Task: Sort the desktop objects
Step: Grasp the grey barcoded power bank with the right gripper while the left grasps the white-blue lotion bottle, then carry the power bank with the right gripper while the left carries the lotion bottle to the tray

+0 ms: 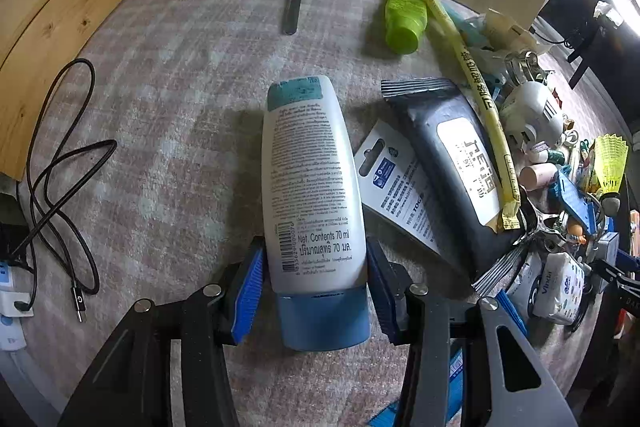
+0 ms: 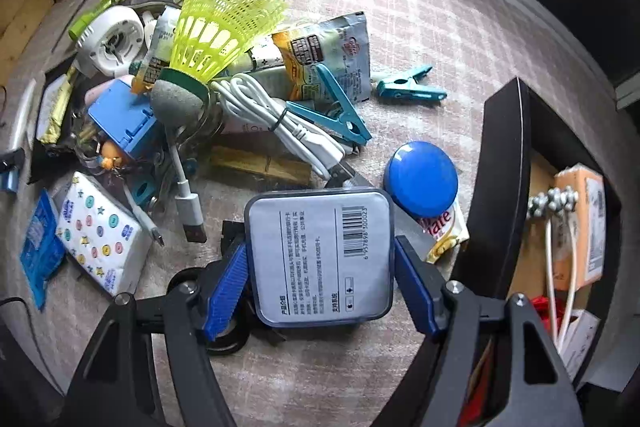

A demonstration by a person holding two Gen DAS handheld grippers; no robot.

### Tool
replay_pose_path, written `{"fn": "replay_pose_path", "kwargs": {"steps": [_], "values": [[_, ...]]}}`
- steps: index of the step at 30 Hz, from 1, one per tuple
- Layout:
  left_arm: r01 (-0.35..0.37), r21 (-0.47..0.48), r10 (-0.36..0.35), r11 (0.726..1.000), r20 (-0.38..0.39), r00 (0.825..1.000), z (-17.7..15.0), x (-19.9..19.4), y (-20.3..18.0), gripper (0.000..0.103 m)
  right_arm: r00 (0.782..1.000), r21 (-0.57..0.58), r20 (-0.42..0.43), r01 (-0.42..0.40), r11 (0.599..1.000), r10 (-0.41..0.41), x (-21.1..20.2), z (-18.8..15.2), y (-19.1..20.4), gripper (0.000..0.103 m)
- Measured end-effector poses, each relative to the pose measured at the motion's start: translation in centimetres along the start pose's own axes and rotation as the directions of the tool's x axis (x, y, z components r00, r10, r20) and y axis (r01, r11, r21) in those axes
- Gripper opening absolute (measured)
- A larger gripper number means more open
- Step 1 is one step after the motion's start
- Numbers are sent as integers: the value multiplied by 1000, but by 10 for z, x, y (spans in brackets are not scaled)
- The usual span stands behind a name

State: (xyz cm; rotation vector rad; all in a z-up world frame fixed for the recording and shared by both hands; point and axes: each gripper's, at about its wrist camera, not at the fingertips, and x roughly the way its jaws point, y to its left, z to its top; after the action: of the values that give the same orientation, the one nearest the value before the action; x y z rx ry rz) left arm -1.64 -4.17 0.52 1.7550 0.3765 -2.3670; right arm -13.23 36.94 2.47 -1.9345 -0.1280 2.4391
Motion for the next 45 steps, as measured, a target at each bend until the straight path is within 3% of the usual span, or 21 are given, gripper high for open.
{"fn": "replay_pose_path", "kwargs": {"steps": [7,17,21,22,27,29,35,45], "values": [[11,-15,-11,1000,7,1000,-9,-3,7,45,994,108,43,-101,989,97,-17,-11,-26,68],[42,39,-44,998,68,997,-11,-34,-14,45,985,158,116,-145,977,128,-46,-20,-46,68],[68,100,-78,993,97,992,5,-52,-73,45,981,173,149,-150,973,125,-62,-24,-57,68],[73,114,-85,991,100,991,23,-49,-76,45,981,178,152,-151,972,124,-64,-25,-60,68],[112,178,-133,978,112,985,12,-83,-112,45,977,213,182,-150,966,111,-77,-31,-94,68],[128,206,-153,970,110,982,17,-71,-142,45,976,233,192,-148,961,104,-85,-37,-109,68],[203,329,-244,922,87,966,-1,-88,-220,45,979,303,201,-96,948,35,-102,-64,-164,68],[329,537,-378,777,-20,926,-58,-102,-382,45,985,438,166,-22,899,-56,-108,-122,-265,68]]}}
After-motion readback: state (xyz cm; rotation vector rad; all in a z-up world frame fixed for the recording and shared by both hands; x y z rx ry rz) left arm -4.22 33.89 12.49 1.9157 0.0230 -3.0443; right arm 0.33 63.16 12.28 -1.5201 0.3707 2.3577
